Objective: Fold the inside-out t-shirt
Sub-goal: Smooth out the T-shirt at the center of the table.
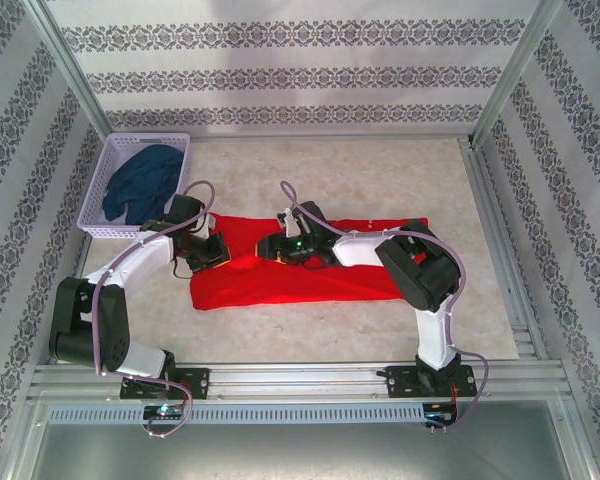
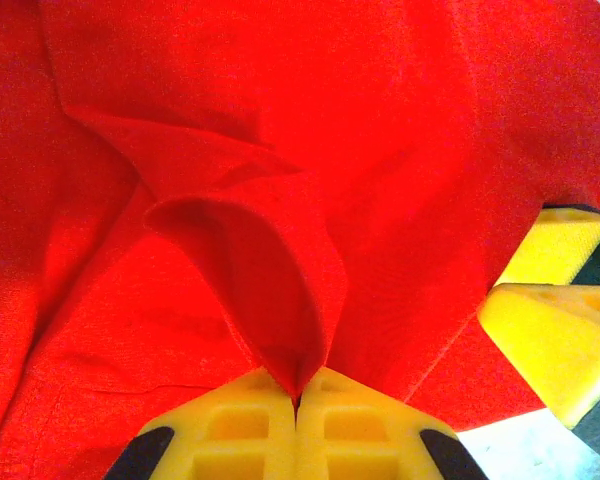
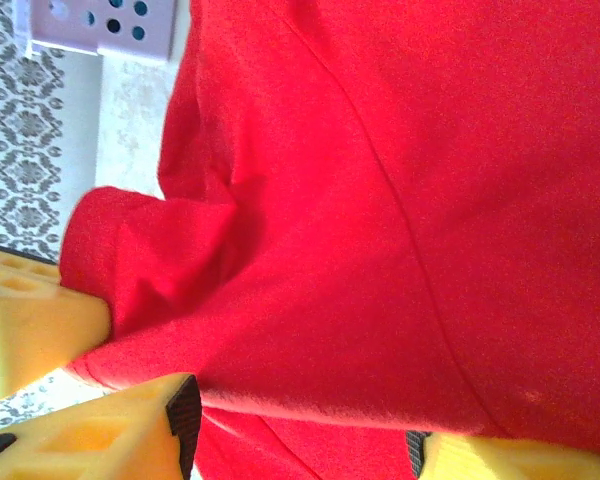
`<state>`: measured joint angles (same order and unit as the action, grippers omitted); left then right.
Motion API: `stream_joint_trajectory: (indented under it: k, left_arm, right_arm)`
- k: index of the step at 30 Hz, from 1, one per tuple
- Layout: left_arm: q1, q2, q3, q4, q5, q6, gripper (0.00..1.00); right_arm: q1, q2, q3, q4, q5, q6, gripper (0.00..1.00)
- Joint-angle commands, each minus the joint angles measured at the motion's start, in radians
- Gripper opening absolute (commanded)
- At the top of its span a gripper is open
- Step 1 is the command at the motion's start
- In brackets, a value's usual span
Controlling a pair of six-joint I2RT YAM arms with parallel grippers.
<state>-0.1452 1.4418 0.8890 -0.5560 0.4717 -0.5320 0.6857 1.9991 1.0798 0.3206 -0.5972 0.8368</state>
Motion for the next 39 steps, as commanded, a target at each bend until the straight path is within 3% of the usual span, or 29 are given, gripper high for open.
stream_joint_trajectory:
  k: [1, 5, 12, 19, 25, 29, 31, 34, 39]
  left_arm:
    - [-0.014, -0.008, -0.009, 0.026, 0.015, 0.01, 0.05]
    - [-0.014, -0.01, -0.01, 0.023, 0.008, 0.013, 0.06]
    - [-0.014, -0.014, -0.039, 0.03, 0.003, 0.01, 0.13]
    - [-0.015, -0.034, -0.08, 0.042, 0.011, 0.001, 0.2]
    - [-0.015, -0.061, -0.109, 0.038, 0.027, 0.002, 0.32]
    - [-0.015, -0.102, -0.12, 0.029, 0.045, 0.0, 0.43]
    - [-0.015, -0.126, -0.125, 0.022, 0.025, 0.003, 0.48]
    - [-0.014, -0.136, -0.128, 0.032, -0.035, 0.006, 0.52]
    - [-0.016, -0.064, -0.115, 0.101, -0.019, 0.016, 0.5]
  right_arm:
    - [0.012, 0.016, 0.024, 0.094, -0.029, 0.044, 0.57]
    - [0.005, -0.005, 0.005, 0.118, -0.029, 0.064, 0.5]
    - [0.003, -0.048, -0.076, 0.247, -0.044, 0.169, 0.2]
    - [0.006, -0.135, -0.166, 0.22, -0.047, 0.228, 0.1]
    - [0.009, -0.21, -0.178, 0.054, -0.075, 0.249, 0.12]
    - [-0.003, -0.271, -0.177, -0.14, -0.064, 0.216, 0.27]
    - [-0.008, -0.305, -0.142, -0.308, -0.02, 0.138, 0.39]
    - [0.011, -0.313, -0.031, -0.594, 0.126, -0.046, 0.46]
    - [0.073, -0.272, 0.054, -0.643, 0.198, -0.139, 0.46]
